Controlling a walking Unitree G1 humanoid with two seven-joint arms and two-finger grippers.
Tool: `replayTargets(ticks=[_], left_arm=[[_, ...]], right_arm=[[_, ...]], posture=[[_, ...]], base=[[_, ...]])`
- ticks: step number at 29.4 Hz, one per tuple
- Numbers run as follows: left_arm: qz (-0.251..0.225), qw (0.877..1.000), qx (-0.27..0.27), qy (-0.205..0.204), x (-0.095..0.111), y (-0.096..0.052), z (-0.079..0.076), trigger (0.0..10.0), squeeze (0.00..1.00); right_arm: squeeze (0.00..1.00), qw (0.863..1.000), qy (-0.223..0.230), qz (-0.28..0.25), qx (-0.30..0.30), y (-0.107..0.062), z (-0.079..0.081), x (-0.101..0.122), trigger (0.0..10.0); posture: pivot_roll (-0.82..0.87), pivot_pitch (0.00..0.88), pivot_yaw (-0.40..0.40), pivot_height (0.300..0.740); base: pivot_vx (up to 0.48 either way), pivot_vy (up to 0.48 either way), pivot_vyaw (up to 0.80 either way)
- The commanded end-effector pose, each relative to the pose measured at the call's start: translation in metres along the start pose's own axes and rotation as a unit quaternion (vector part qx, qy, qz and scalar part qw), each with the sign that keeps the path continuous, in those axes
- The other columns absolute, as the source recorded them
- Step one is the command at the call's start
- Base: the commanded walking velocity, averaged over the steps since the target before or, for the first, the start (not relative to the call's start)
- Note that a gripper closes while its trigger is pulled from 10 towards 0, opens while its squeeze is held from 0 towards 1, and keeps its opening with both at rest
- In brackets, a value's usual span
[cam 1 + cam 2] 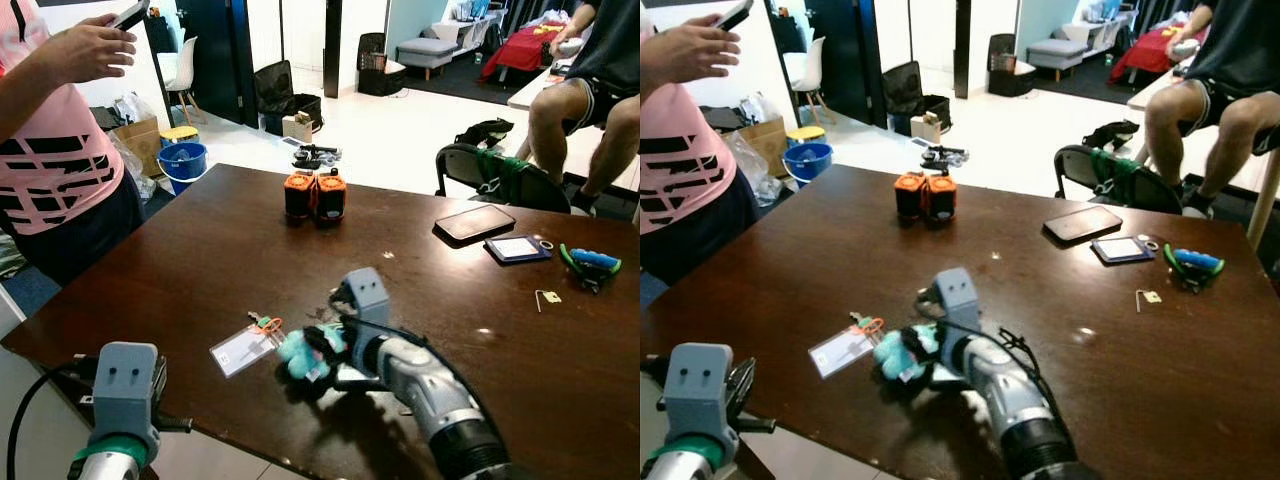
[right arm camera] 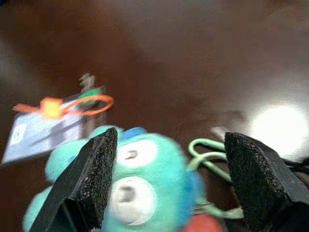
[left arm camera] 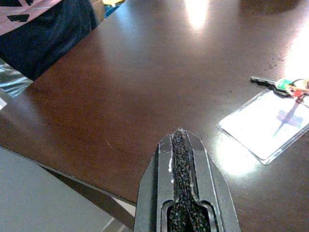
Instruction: Hang keys on a hook
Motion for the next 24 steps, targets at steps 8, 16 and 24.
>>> replayTargets(ticks=[8, 16, 24], left_arm=[[0.026, 1.000, -0.006, 0.006, -0.012, -0.003, -0.001, 10.0, 0.00], [0.027, 1.000, 0.001, 0.006, -0.011, -0.001, 0.000, 10.0, 0.00], [0.028, 1.000, 0.002, 0.009, -0.010, -0.001, 0.003, 10.0, 0.00]], right_arm=[[0.00, 0.998, 0.009, 0.004, -0.058, -0.012, -0.042, -0.002, 10.0], [0.00, 0.999, -0.003, -0.042, 0.008, -0.015, -0.026, 0.018, 10.0], [0.00, 0.983, -0.030, 0.003, 0.181, -0.020, 0.040, -0.004, 10.0]], posture=[[-0.05, 0.059, 0.141, 0.740], [-0.05, 0.055, 0.145, 0.740], [-0.05, 0.057, 0.146, 0.740]], base=[[0.000, 0.000, 0.00], [0.000, 0.000, 0.00], [0.000, 0.000, 0.00]])
Point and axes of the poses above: a point about 5 cm out from each wrist's last joint towards the gripper, its own y axis pointing out of the wrist towards the gripper, its own x axis along the axis of the wrist's last joint, z = x × y, the point moved 5 cm from there along y, pointing out of the wrist towards the gripper, and after that the axes turned 6 degrees about y, right-handed, at the moved point
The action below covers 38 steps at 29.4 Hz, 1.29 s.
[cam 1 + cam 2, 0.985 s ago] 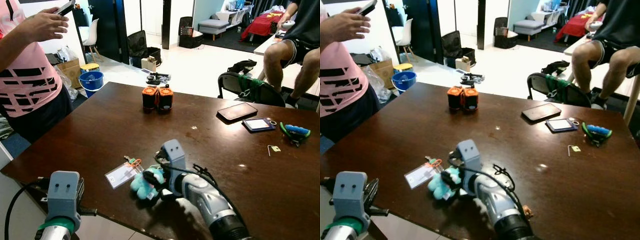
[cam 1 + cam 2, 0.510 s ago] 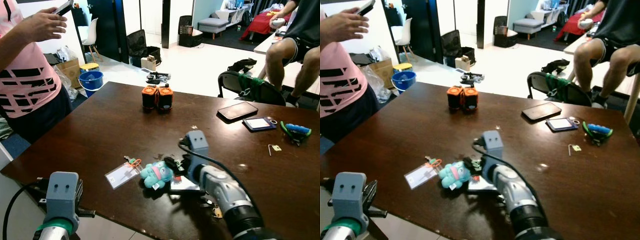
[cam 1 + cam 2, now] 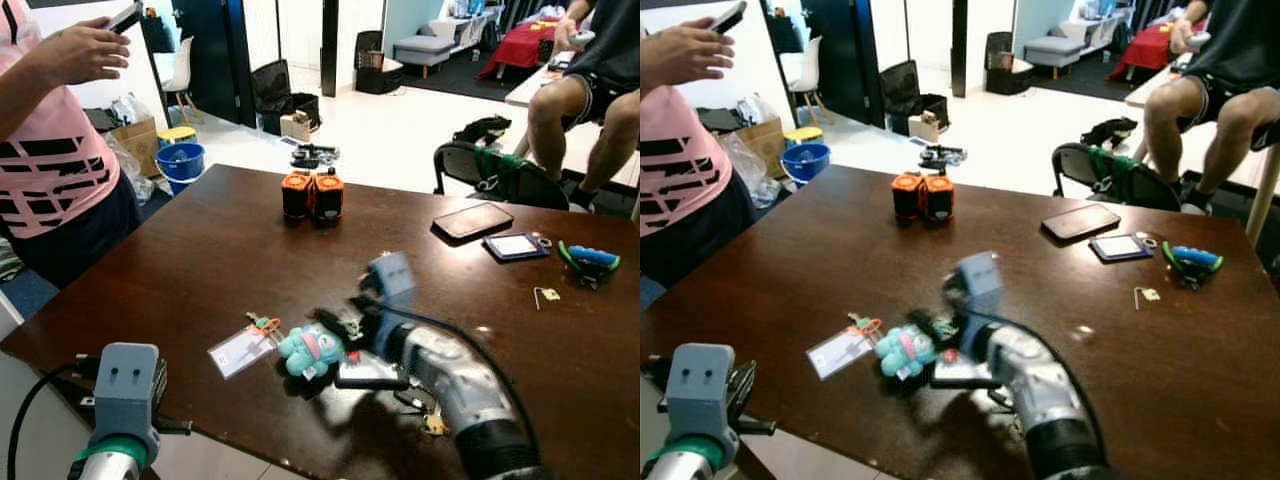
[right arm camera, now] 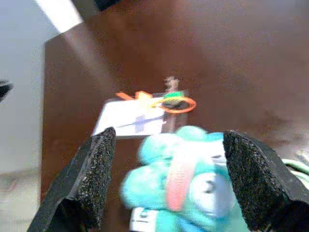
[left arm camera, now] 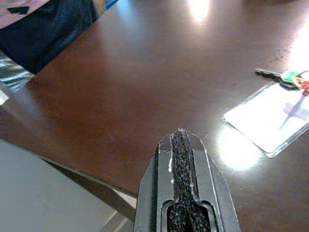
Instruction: Hang keys on a hook
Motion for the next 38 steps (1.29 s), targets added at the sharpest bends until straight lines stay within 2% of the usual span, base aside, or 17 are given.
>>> replayTargets(ticks=[1, 4, 6, 7, 8, 9, 12, 15, 19, 24, 27, 29, 35, 36, 38], left_arm=[[0.018, 1.000, 0.004, 0.008, -0.008, -0.001, 0.004, 10.0, 0.00], [0.018, 1.000, 0.004, 0.008, -0.008, -0.001, 0.004, 10.0, 0.00], [0.021, 1.000, 0.006, 0.010, -0.010, 0.000, 0.004, 10.0, 0.00], [0.021, 1.000, 0.006, 0.010, -0.010, 0.000, 0.004, 10.0, 0.00], [0.021, 1.000, 0.007, 0.011, -0.010, 0.001, 0.004, 10.0, 0.00], [0.021, 1.000, 0.007, 0.011, -0.010, 0.001, 0.004, 10.0, 0.00], [0.020, 1.000, 0.007, 0.010, -0.009, 0.001, 0.004, 10.0, 0.00], [0.019, 1.000, 0.010, 0.008, -0.008, 0.001, 0.006, 10.0, 0.00], [0.019, 1.000, 0.013, 0.007, -0.008, 0.001, 0.009, 10.0, 0.00], [0.022, 1.000, 0.012, 0.007, -0.009, 0.000, 0.009, 10.0, 0.00], [0.022, 1.000, 0.012, 0.006, -0.010, 0.000, 0.009, 10.0, 0.00], [0.023, 1.000, 0.010, 0.008, -0.010, 0.000, 0.008, 10.0, 0.00], [0.024, 1.000, 0.007, 0.010, -0.010, 0.000, 0.007, 10.0, 0.00], [0.025, 1.000, 0.006, 0.011, -0.011, 0.000, 0.008, 10.0, 0.00], [0.025, 1.000, 0.006, 0.011, -0.011, 0.000, 0.008, 10.0, 0.00]], right_arm=[[0.00, 0.999, -0.007, 0.036, 0.029, 0.005, 0.014, -0.014, 10.0], [0.00, 0.999, -0.007, 0.036, 0.029, 0.005, 0.014, -0.014, 10.0], [0.00, 0.992, -0.038, 0.097, 0.076, 0.015, 0.040, -0.038, 10.0], [0.00, 0.992, -0.038, 0.097, 0.076, 0.015, 0.040, -0.038, 10.0], [0.00, 0.985, -0.052, 0.116, 0.115, 0.018, 0.059, -0.046, 10.0], [0.00, 0.985, -0.052, 0.116, 0.115, 0.018, 0.059, -0.046, 10.0], [0.00, 0.979, -0.057, 0.123, 0.151, 0.014, 0.072, -0.049, 10.0], [0.00, 0.978, -0.049, 0.121, 0.164, 0.010, 0.075, -0.047, 10.0], [0.00, 0.981, -0.035, 0.116, 0.152, 0.008, 0.068, -0.043, 10.0], [0.00, 0.988, -0.020, 0.087, 0.128, 0.003, 0.050, -0.027, 10.0], [0.00, 0.989, -0.018, 0.079, 0.127, 0.002, 0.049, -0.024, 10.0], [0.00, 0.990, 0.006, 0.059, 0.125, -0.001, 0.044, -0.015, 10.0], [0.00, 0.993, 0.003, 0.060, 0.104, -0.006, 0.030, -0.015, 10.0], [0.00, 0.994, 0.003, 0.056, 0.094, -0.009, 0.023, -0.013, 10.0], [0.00, 0.994, 0.003, 0.056, 0.094, -0.009, 0.023, -0.013, 10.0]], posture=[[-0.05, 0.056, 0.151, 0.740], [-0.05, 0.056, 0.151, 0.740], [-0.05, 0.052, 0.152, 0.740], [-0.05, 0.052, 0.152, 0.740], [-0.05, 0.052, 0.152, 0.740], [-0.05, 0.052, 0.152, 0.740], [-0.05, 0.052, 0.152, 0.740], [-0.04, 0.049, 0.149, 0.740], [-0.04, 0.053, 0.150, 0.740], [-0.04, 0.055, 0.152, 0.740], [-0.04, 0.055, 0.152, 0.740], [-0.04, 0.055, 0.152, 0.740], [-0.04, 0.055, 0.152, 0.740], [-0.04, 0.054, 0.155, 0.740], [-0.04, 0.054, 0.155, 0.740]], base=[[0.000, 0.000, 0.00], [0.000, 0.000, 0.00], [0.000, 0.000, 0.00], [0.000, 0.000, 0.00], [0.000, 0.000, 0.00], [0.000, 0.000, 0.00], [0.000, 0.000, 0.00], [0.000, 0.000, 0.00], [0.000, 0.000, 0.00], [0.000, 0.000, 0.00], [0.000, 0.000, 0.00], [0.000, 0.000, 0.00], [0.000, 0.000, 0.00], [0.000, 0.000, 0.00], [0.000, 0.000, 0.00]])
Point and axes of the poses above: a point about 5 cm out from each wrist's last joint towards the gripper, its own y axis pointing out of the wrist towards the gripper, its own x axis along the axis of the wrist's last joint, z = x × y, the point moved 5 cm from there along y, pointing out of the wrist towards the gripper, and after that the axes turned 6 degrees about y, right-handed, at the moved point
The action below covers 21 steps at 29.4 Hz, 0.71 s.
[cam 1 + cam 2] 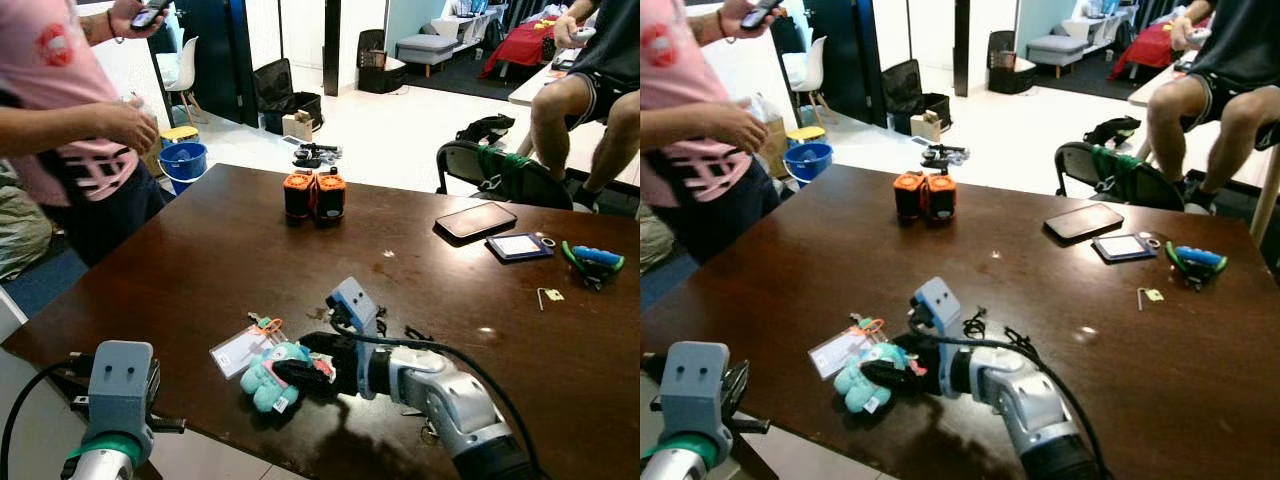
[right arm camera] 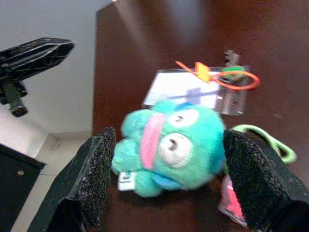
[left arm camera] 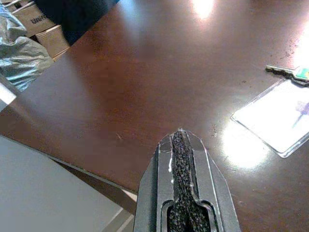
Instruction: Hang keys on a hook
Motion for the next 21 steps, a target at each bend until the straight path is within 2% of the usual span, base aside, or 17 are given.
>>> replayTargets(ticks=[1, 2, 3, 4, 5, 7, 10, 11, 12, 13, 15, 17, 18, 20, 21], left_arm=[[0.019, 1.000, 0.000, 0.006, -0.009, -0.002, 0.002, 10.0, 0.00], [0.019, 1.000, 0.000, 0.006, -0.010, -0.002, 0.003, 10.0, 0.00], [0.019, 1.000, 0.000, 0.006, -0.010, -0.002, 0.003, 10.0, 0.00], [0.019, 1.000, 0.001, 0.006, -0.009, -0.003, 0.003, 10.0, 0.00], [0.019, 1.000, 0.001, 0.005, -0.009, -0.003, 0.003, 10.0, 0.00], [0.019, 1.000, 0.002, 0.005, -0.009, -0.002, 0.003, 10.0, 0.00], [0.018, 1.000, 0.001, 0.006, -0.009, -0.002, 0.003, 10.0, 0.00], [0.018, 1.000, 0.001, 0.006, -0.009, -0.002, 0.003, 10.0, 0.00], [0.018, 1.000, 0.000, 0.007, -0.009, -0.002, 0.002, 10.0, 0.00], [0.018, 1.000, -0.001, 0.008, -0.009, -0.002, 0.002, 10.0, 0.00], [0.018, 1.000, -0.001, 0.008, -0.009, -0.002, 0.002, 10.0, 0.00], [0.019, 1.000, -0.001, 0.010, -0.009, -0.002, 0.004, 10.0, 0.00], [0.019, 1.000, -0.001, 0.010, -0.009, -0.002, 0.004, 10.0, 0.00], [0.019, 1.000, 0.000, 0.011, -0.009, -0.002, 0.005, 10.0, 0.00], [0.019, 1.000, 0.000, 0.011, -0.009, -0.002, 0.005, 10.0, 0.00]], right_arm=[[0.00, 1.000, 0.003, -0.014, -0.011, -0.003, -0.006, 0.005, 10.0], [0.00, 0.998, 0.013, -0.041, -0.038, -0.008, -0.017, 0.015, 10.0], [0.00, 0.998, 0.013, -0.041, -0.038, -0.008, -0.017, 0.015, 10.0], [0.00, 0.995, 0.034, -0.076, -0.057, -0.014, -0.026, 0.028, 10.0], [0.00, 0.991, 0.054, -0.104, -0.060, -0.017, -0.029, 0.038, 10.0], [0.00, 0.989, 0.067, -0.121, -0.055, -0.019, -0.029, 0.044, 10.0], [0.00, 0.992, 0.064, -0.110, -0.011, -0.012, -0.011, 0.040, 10.0], [0.00, 0.992, 0.064, -0.110, -0.011, -0.012, -0.011, 0.040, 10.0], [0.00, 0.996, 0.043, -0.075, 0.034, -0.004, 0.010, 0.027, 10.0], [0.00, 0.997, 0.033, -0.058, 0.051, -0.001, 0.018, 0.020, 10.0], [0.00, 0.997, 0.033, -0.058, 0.051, -0.001, 0.018, 0.020, 10.0], [0.00, 0.997, -0.003, -0.007, 0.078, 0.008, 0.033, -0.002, 10.0], [0.00, 0.997, -0.003, -0.007, 0.078, 0.008, 0.033, -0.002, 10.0], [0.00, 0.995, -0.026, 0.021, 0.098, 0.018, 0.046, -0.014, 0.0], [0.00, 0.995, -0.026, 0.021, 0.098, 0.018, 0.046, -0.014, 0.0]], posture=[[-0.04, 0.054, 0.155, 0.740], [-0.04, 0.054, 0.155, 0.740], [-0.04, 0.054, 0.155, 0.740], [-0.04, 0.058, 0.157, 0.740], [-0.04, 0.058, 0.157, 0.740], [-0.04, 0.057, 0.159, 0.740], [-0.04, 0.057, 0.159, 0.740], [-0.04, 0.057, 0.159, 0.740], [-0.04, 0.057, 0.159, 0.740], [-0.04, 0.057, 0.159, 0.740], [-0.04, 0.057, 0.159, 0.740], [-0.04, 0.057, 0.159, 0.740], [-0.04, 0.057, 0.159, 0.740], [-0.03, 0.056, 0.166, 0.740], [-0.03, 0.056, 0.166, 0.740]], base=[[0.000, 0.000, 0.00], [0.000, 0.000, 0.00], [0.000, 0.000, 0.00], [0.000, 0.000, 0.00], [0.000, 0.000, 0.00], [0.000, 0.000, 0.00], [0.000, 0.000, 0.00], [0.000, 0.000, 0.00], [0.000, 0.000, 0.00], [0.000, 0.000, 0.00], [0.000, 0.000, 0.00], [0.000, 0.000, 0.00], [0.000, 0.000, 0.00], [0.000, 0.000, 0.00], [0.000, 0.000, 0.00]])
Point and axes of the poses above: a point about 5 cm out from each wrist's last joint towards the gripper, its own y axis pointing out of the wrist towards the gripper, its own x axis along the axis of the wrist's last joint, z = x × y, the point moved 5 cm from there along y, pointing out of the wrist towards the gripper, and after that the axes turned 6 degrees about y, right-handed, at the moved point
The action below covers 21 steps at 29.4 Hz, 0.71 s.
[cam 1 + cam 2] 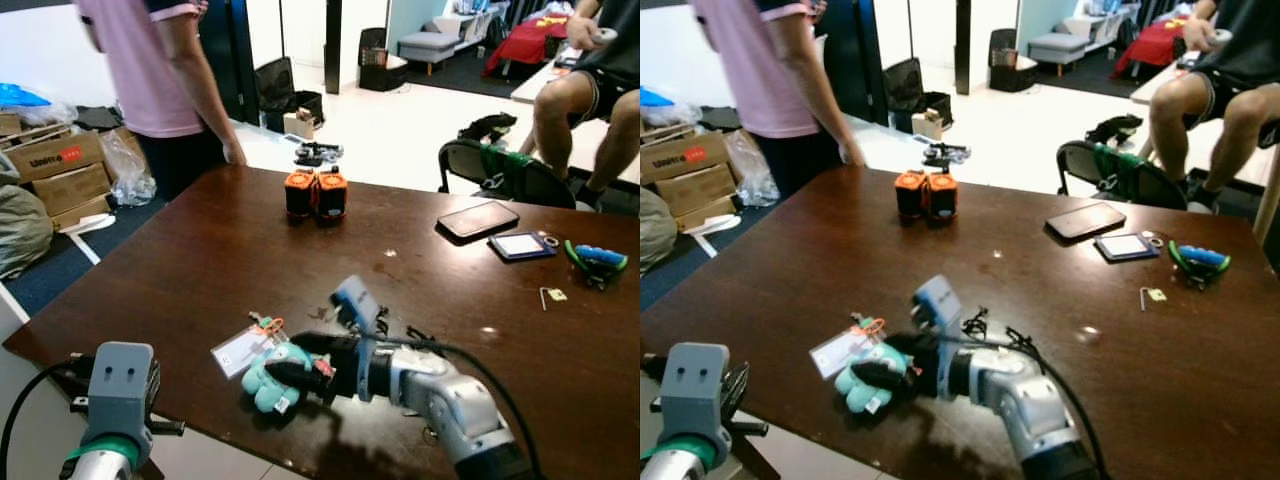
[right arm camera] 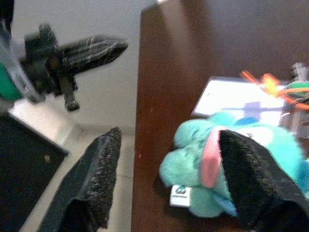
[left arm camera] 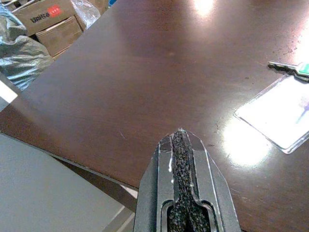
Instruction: Hang keys on a hook
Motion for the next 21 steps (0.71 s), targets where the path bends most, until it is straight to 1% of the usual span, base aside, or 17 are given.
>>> replayTargets(ticks=[1, 2, 5, 6, 7, 8, 10, 11, 12, 14, 15, 16, 18, 21], left_arm=[[0.016, 1.000, 0.003, 0.006, -0.007, -0.001, 0.003, 10.0, 0.00], [0.015, 1.000, 0.003, 0.005, -0.006, -0.001, 0.003, 10.0, 0.00], [0.015, 1.000, 0.003, 0.005, -0.006, 0.000, 0.003, 10.0, 0.00], [0.015, 1.000, 0.003, 0.005, -0.006, 0.000, 0.002, 10.0, 0.00], [0.016, 1.000, 0.001, 0.005, -0.007, 0.000, 0.001, 10.0, 0.00], [0.016, 1.000, 0.001, 0.005, -0.007, 0.000, 0.001, 10.0, 0.00], [0.016, 1.000, -0.001, 0.006, -0.007, 0.001, 0.000, 10.0, 0.00], [0.016, 1.000, -0.001, 0.006, -0.008, 0.001, -0.001, 10.0, 0.00], [0.016, 1.000, -0.001, 0.006, -0.008, 0.001, -0.001, 10.0, 0.00], [0.017, 1.000, -0.003, 0.007, -0.008, 0.001, -0.002, 10.0, 0.00], [0.017, 1.000, -0.003, 0.007, -0.008, 0.001, -0.002, 10.0, 0.00], [0.018, 1.000, -0.003, 0.007, -0.008, 0.002, -0.003, 10.0, 0.00], [0.018, 1.000, -0.004, 0.007, -0.008, 0.002, -0.003, 10.0, 0.00], [0.020, 1.000, -0.004, 0.010, -0.010, 0.002, -0.003, 10.0, 0.00]], right_arm=[[0.00, 1.000, -0.008, 0.010, 0.023, 0.010, 0.011, -0.006, 0.0], [0.00, 0.999, -0.012, 0.011, 0.031, 0.014, 0.015, -0.005, 0.0], [0.00, 0.999, -0.014, 0.012, 0.036, 0.015, 0.018, -0.005, 0.0], [0.00, 0.999, -0.024, 0.015, 0.027, 0.020, 0.017, -0.004, 0.0], [0.00, 0.999, -0.034, 0.014, 0.004, 0.025, 0.010, -0.001, 0.0], [0.00, 0.999, -0.034, 0.014, 0.004, 0.025, 0.010, -0.001, 0.0], [0.00, 0.998, -0.047, 0.010, -0.027, 0.034, 0.001, 0.006, 0.0], [0.00, 0.998, -0.050, 0.009, -0.025, 0.038, 0.002, 0.008, 0.0], [0.00, 0.998, -0.050, 0.009, -0.025, 0.038, 0.002, 0.008, 0.0], [0.00, 0.998, -0.061, 0.009, -0.003, 0.047, 0.011, 0.011, 0.0], [0.00, 0.998, -0.061, 0.009, -0.003, 0.047, 0.011, 0.011, 0.0], [0.00, 0.998, -0.064, 0.010, -0.001, 0.051, 0.012, 0.011, 0.0], [0.00, 0.998, -0.066, 0.010, 0.000, 0.054, 0.013, 0.011, 0.0], [0.00, 0.997, -0.070, 0.021, -0.017, 0.063, 0.007, 0.008, 0.0]], posture=[[-0.03, 0.056, 0.166, 0.740], [-0.03, 0.056, 0.166, 0.740], [-0.03, 0.056, 0.166, 0.740], [-0.03, 0.056, 0.166, 0.740], [-0.03, 0.056, 0.166, 0.740], [-0.03, 0.056, 0.166, 0.740], [-0.03, 0.056, 0.166, 0.740], [-0.03, 0.056, 0.166, 0.740], [-0.03, 0.056, 0.166, 0.740], [-0.03, 0.050, 0.163, 0.740], [-0.03, 0.050, 0.163, 0.740], [-0.03, 0.051, 0.162, 0.740], [-0.03, 0.051, 0.162, 0.740], [-0.03, 0.053, 0.161, 0.740]], base=[[0.000, 0.000, 0.00], [0.000, 0.000, 0.00], [0.000, 0.000, 0.00], [0.000, 0.000, 0.00], [0.000, 0.000, 0.00], [0.000, 0.000, 0.00], [0.000, 0.000, 0.00], [0.000, 0.000, 0.00], [0.000, 0.000, 0.00], [0.000, 0.000, 0.00], [0.000, 0.000, 0.00], [0.000, 0.000, 0.00], [0.000, 0.000, 0.00], [0.000, 0.000, 0.00]])
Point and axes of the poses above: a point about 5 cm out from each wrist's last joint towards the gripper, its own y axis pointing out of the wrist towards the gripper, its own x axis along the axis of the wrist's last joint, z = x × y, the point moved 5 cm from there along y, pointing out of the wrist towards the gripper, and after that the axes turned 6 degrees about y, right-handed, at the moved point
